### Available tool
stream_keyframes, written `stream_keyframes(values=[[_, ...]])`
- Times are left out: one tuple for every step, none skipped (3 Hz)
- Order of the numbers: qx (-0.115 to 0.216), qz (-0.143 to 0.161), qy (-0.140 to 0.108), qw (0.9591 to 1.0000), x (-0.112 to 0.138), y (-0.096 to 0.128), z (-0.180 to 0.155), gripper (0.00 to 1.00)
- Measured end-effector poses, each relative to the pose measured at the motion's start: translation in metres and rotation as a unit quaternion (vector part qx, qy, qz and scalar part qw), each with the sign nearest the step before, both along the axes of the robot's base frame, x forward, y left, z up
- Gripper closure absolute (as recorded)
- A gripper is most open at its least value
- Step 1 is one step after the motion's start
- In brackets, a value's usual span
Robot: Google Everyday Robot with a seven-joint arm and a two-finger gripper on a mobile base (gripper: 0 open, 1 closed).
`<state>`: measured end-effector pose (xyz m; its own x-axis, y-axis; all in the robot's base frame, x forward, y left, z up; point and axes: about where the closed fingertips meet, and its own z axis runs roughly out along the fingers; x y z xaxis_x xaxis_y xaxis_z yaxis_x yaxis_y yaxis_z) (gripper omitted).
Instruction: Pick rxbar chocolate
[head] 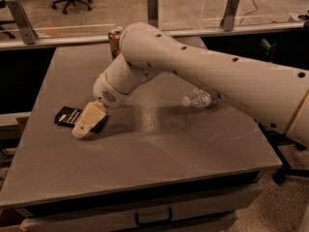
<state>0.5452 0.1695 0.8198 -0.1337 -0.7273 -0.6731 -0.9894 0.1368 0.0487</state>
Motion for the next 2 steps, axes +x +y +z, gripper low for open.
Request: stream_keyframes(values=[[0.001, -0.005, 0.008, 1.0000, -0.0008, 0.0050, -0.0020, 0.41], [0.001, -0.005, 0.008, 1.0000, -0.0009, 0.0050, 0.0033, 0.73]])
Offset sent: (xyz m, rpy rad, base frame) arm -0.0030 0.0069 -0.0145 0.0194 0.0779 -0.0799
